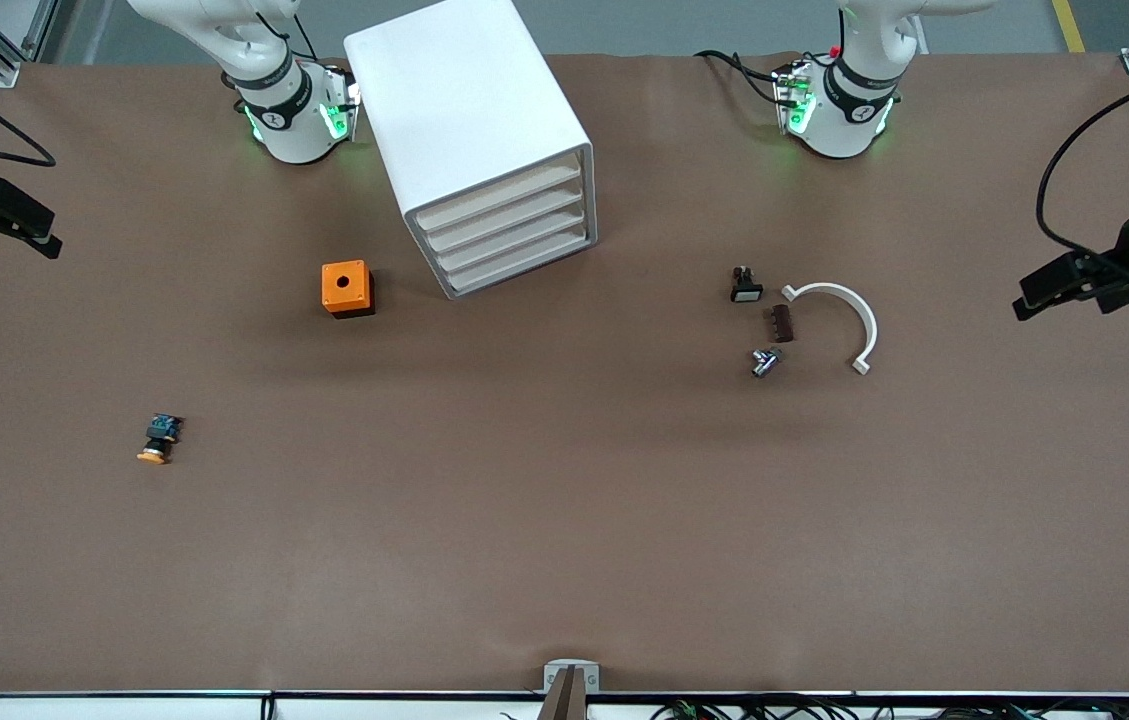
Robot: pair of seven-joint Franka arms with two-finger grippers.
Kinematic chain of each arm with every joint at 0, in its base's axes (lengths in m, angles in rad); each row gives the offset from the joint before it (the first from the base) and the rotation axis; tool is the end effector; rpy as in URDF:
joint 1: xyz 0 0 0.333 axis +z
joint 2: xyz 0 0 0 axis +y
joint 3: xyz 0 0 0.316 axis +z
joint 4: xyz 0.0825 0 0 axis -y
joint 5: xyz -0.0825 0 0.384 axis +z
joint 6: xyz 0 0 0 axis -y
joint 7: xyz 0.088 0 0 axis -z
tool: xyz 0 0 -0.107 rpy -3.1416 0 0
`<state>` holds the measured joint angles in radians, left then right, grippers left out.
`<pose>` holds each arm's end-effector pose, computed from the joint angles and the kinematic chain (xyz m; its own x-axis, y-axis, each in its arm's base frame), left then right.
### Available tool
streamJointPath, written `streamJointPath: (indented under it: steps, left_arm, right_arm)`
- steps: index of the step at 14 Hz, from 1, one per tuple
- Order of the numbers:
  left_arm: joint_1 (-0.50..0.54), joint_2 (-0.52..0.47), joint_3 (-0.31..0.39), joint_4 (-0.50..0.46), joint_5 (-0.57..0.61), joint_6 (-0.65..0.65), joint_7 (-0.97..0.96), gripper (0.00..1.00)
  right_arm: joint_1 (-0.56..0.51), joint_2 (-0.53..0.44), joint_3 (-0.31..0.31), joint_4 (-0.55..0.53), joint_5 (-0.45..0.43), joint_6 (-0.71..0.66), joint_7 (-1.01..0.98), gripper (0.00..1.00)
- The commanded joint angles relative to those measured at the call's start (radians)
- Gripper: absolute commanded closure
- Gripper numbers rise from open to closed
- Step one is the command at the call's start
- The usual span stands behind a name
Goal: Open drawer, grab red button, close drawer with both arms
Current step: 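Move the left gripper from rest toward the white cabinet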
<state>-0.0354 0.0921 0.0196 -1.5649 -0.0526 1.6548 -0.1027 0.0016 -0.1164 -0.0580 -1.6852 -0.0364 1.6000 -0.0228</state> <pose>0.5885 -0.0150 0.5821 0.9958 0.0910 -0.0075 0.0912 -0.9946 0.0501 0.5193 -0.0350 0.6354 0.9990 -0.0323 0.0303 -0.0333 -0.9990 0.0304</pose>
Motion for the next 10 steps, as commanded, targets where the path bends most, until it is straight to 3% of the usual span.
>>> streamJointPath:
  steps: [1, 4, 8, 10]
  left_arm:
    - [-0.007, 0.07, -0.004, 0.022, 0.013, -0.009, -0.005, 0.01]
    - [-0.041, 0.116, -0.021, 0.022, 0.01, -0.018, -0.025, 0.01]
    - [-0.167, 0.173, -0.029, 0.035, 0.0, -0.066, -0.286, 0.01]
    - [-0.231, 0.201, -0.029, 0.035, -0.065, -0.064, -0.426, 0.01]
  right_arm:
    - [0.0, -0.026, -0.002, -0.018, -0.01, -0.008, -0.003, 0.0]
    - [-0.002, -0.025, -0.003, -0.018, -0.007, 0.001, -0.003, 0.0]
    - [0.0, -0.023, -0.003, -0.018, -0.002, 0.024, -0.005, 0.0]
    - [0.0, -0.023, -0.003, -0.018, 0.003, 0.031, -0.005, 0.0]
